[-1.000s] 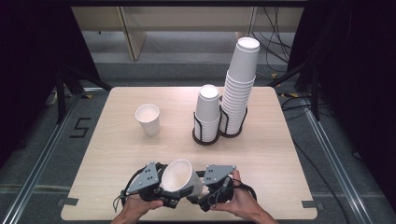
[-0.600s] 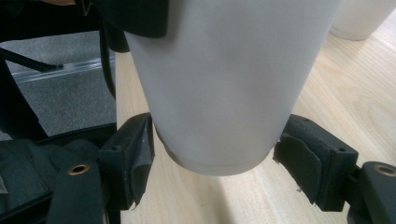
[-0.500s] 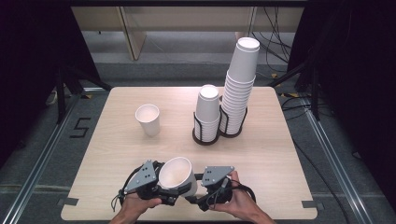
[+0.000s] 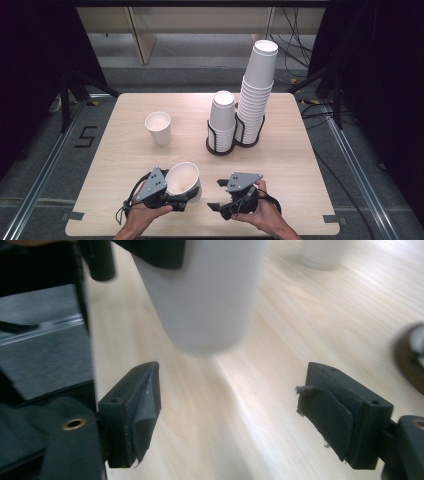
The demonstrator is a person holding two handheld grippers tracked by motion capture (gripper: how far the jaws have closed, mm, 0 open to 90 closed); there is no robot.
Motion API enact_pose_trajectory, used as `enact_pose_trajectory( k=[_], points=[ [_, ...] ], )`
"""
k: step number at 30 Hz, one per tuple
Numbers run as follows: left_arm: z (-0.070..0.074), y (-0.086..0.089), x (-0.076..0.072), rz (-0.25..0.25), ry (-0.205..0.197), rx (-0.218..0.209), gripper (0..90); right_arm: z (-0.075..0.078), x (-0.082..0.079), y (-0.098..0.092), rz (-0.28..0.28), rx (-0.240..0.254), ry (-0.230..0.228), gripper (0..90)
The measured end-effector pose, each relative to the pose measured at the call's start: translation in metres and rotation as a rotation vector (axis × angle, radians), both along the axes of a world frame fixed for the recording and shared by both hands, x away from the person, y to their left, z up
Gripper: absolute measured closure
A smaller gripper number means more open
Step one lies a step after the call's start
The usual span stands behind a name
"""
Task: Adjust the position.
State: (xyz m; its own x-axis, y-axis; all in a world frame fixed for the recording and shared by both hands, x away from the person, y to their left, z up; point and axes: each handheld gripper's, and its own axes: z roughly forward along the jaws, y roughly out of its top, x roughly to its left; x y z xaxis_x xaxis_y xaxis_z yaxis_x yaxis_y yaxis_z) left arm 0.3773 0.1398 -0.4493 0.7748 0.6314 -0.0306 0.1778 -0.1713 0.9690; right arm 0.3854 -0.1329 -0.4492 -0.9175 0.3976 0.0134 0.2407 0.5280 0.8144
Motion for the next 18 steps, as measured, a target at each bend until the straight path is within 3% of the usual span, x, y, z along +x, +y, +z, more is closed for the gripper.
enact_pose_trajectory(
  k=[3, 5, 7, 18],
  points=[
    [-0.002, 0.005, 0.005, 0.064, 0.012, 0.040, 16.2, 0.001, 0.001, -0.010, -0.035, 0.001, 0.010, 25.5],
    [-0.003, 0.009, 0.008, 0.092, 0.022, 0.040, 16.2, 0.000, 0.002, -0.017, -0.066, 0.001, -0.002, 25.5],
    [-0.004, 0.013, 0.012, 0.120, 0.021, 0.048, 16.1, 0.000, 0.001, -0.024, -0.078, -0.003, 0.016, 25.4],
    [-0.006, 0.031, 0.025, 0.224, 0.042, 0.077, 16.0, -0.003, 0.000, -0.046, -0.133, -0.003, 0.005, 24.5]
  ],
)
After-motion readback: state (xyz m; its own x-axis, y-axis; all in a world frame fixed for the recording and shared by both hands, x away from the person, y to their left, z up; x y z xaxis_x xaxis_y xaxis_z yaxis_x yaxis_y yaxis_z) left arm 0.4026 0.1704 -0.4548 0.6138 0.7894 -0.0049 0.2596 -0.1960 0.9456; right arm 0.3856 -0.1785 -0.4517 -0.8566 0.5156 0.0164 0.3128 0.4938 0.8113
